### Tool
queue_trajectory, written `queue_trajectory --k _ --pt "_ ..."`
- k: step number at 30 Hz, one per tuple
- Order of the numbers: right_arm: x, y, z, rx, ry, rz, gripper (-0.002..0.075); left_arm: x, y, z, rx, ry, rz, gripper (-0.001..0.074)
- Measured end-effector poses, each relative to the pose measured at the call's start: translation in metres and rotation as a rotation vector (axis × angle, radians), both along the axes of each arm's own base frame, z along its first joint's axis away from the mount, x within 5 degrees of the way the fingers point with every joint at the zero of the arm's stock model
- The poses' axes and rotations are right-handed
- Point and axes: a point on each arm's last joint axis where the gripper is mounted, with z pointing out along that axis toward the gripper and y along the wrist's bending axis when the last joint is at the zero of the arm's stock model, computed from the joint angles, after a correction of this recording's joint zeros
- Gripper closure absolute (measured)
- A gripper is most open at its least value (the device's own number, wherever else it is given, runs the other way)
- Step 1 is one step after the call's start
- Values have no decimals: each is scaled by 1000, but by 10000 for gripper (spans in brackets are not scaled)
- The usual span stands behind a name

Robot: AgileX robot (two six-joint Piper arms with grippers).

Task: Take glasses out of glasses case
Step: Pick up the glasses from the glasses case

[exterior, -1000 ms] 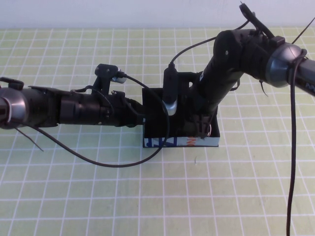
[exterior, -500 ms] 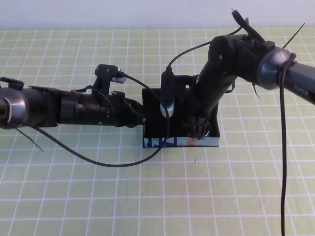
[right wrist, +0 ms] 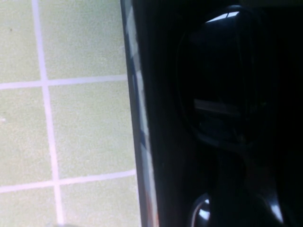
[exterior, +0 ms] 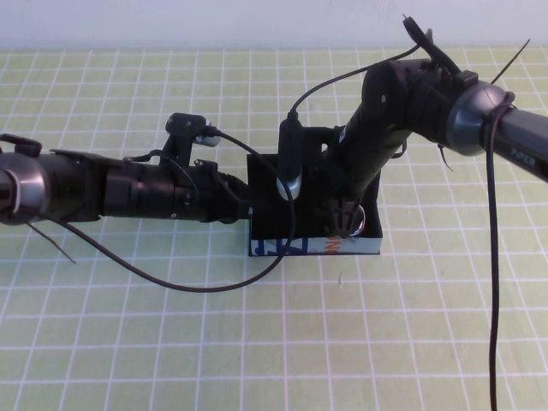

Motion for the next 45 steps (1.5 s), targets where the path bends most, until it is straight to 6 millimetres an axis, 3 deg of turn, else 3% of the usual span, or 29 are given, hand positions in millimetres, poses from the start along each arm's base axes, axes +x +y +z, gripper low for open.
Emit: queue_trajectory --k 13,35,41,45 --pt "-14 9 -3 -91 35 76 456 0 0 0 1 0 -1 739" --pt "-7 12 -10 -79 -15 66 454 0 0 -1 6 1 -5 739" --pt "-7 12 -10 -82 -19 67 459 -1 0 -1 8 1 -7 739" --pt "-7 12 -10 -84 -20 67 505 -1 0 -1 9 0 -8 739"
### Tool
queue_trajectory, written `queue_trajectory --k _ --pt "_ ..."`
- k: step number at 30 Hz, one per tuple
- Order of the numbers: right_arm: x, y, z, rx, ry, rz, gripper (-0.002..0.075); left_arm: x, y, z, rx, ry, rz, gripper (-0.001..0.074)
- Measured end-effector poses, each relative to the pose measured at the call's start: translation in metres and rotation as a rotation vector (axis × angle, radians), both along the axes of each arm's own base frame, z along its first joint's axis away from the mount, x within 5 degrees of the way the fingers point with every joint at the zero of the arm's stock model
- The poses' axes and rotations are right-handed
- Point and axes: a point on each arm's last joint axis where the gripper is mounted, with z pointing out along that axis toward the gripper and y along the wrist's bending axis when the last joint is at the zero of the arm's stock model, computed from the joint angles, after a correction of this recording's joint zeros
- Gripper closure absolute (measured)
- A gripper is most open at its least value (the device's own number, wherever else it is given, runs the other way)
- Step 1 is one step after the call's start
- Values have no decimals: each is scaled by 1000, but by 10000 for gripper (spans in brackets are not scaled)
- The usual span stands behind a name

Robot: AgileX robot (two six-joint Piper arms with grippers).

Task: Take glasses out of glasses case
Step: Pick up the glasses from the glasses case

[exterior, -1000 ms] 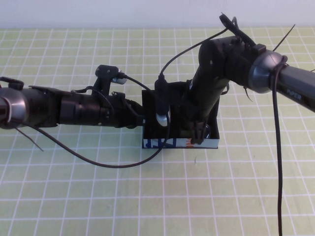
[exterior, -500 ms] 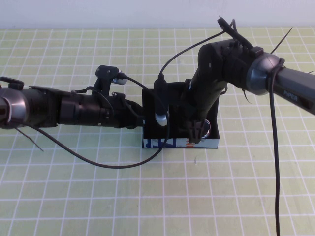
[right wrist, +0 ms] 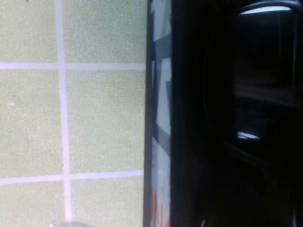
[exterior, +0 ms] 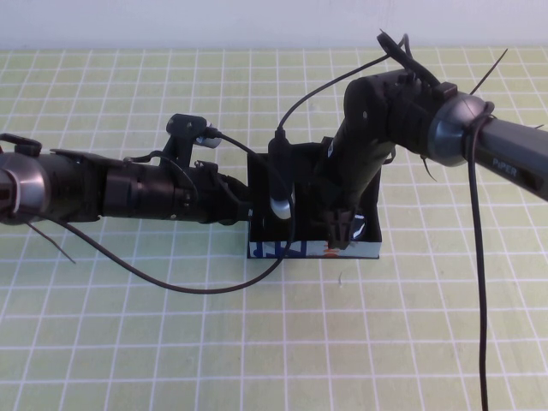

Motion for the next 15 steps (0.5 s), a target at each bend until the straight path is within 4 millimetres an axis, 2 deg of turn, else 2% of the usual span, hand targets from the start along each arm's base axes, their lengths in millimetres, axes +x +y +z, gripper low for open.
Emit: queue_trajectory --k 8,15 --pt "-1 0 3 -1 2 2 643 0 0 0 0 0 0 739" --pt "-2 -1 5 3 5 0 685 0 0 0 -3 1 -4 739"
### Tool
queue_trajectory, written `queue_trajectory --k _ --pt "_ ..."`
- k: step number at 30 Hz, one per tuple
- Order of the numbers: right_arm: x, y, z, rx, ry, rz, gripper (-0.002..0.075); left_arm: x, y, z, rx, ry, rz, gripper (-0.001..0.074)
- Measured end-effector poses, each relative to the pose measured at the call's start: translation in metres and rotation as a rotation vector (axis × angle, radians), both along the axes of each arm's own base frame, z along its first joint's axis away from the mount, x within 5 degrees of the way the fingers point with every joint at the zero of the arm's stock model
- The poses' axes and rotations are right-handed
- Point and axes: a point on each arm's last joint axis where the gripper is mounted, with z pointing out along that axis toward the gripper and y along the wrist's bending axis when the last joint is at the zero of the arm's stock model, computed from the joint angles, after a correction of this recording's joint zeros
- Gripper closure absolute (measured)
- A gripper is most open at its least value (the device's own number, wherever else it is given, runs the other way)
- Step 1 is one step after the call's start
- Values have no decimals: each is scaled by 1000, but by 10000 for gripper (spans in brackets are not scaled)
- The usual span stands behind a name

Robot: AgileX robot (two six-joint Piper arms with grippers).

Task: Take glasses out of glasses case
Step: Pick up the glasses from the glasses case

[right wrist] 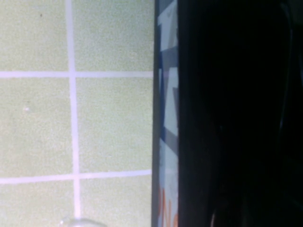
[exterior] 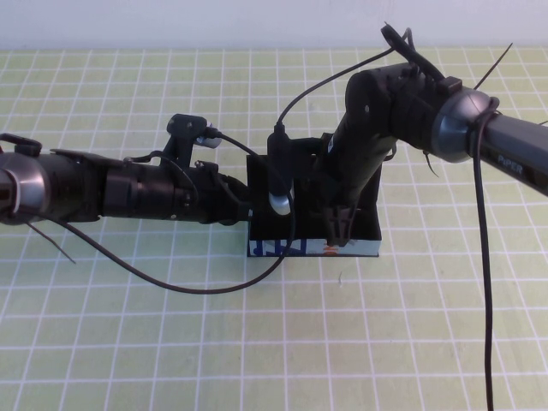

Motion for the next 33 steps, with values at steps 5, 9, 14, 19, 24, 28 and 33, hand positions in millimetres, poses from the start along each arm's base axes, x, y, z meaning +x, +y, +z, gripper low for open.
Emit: queue_trajectory --k 5,9,14,19,24,28,33 --pt "0 0 0 1 1 0 689 0 0 0 -1 0 -2 739" --pt "-1 0 1 -1 6 1 704 0 0 0 -4 1 -4 739" --pt "-1 0 2 3 19 -24 706 -1 -1 1 -8 2 -10 739" --pt "-5 -3 10 -11 44 -32 707 -2 -1 1 -18 5 -21 739" --pt "-7 -4 35 -17 53 -40 709 -3 -2 2 -31 9 -34 739" --pt "-7 -5 51 -28 59 -56 710 -2 -4 7 -56 2 -55 739" --pt "-7 -7 65 -6 53 -135 711 0 -1 19 -89 -13 -67 739"
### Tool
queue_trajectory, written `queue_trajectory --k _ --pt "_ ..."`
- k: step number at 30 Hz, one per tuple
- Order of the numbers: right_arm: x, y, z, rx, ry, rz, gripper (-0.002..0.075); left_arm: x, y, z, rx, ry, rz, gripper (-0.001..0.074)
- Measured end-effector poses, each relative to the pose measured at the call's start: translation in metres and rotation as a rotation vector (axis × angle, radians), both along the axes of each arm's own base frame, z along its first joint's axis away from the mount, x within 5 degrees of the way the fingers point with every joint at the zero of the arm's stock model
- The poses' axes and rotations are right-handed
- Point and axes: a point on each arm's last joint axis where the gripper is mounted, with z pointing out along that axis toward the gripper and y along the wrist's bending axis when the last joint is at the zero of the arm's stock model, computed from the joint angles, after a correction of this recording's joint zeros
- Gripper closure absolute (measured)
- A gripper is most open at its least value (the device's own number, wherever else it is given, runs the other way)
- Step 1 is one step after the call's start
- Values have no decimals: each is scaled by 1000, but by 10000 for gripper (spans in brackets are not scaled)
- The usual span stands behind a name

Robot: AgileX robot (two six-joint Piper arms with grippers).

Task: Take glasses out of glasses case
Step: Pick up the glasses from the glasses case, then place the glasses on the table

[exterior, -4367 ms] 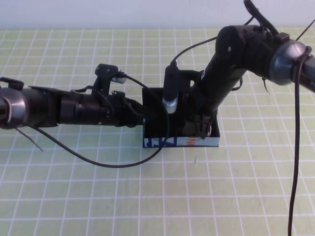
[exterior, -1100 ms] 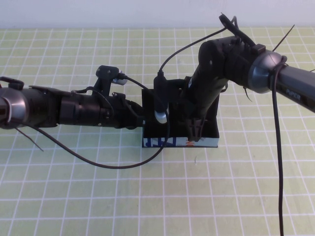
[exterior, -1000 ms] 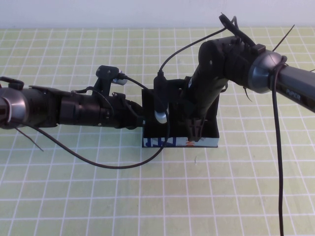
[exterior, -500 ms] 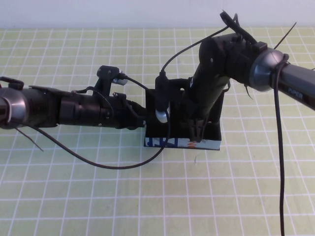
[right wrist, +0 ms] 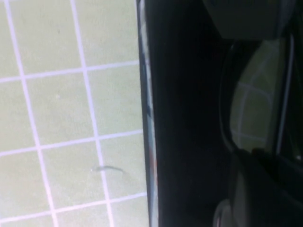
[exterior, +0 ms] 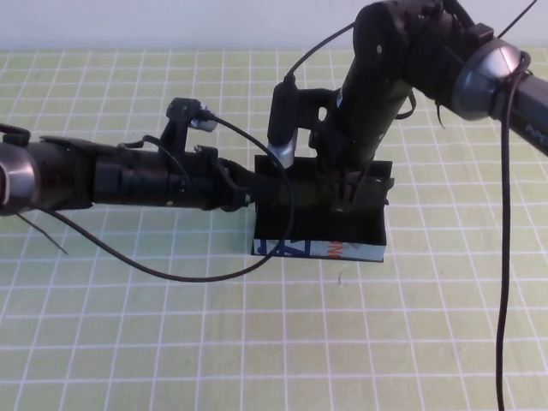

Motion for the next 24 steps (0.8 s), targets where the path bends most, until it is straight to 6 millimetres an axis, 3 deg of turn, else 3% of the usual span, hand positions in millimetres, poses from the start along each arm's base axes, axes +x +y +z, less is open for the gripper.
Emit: queue_trajectory --k 10,14,19,24 --pt "-10 -6 32 66 -18 -135 711 -15 18 61 -35 -91 -10 739" --pt "-18 -14 57 115 -40 -209 711 -29 23 91 9 -176 -17 739" --pt "-24 -53 91 210 -33 -460 711 -41 28 115 47 -243 -3 739" --pt "-38 -112 96 220 15 -692 711 -44 28 117 43 -219 7 739"
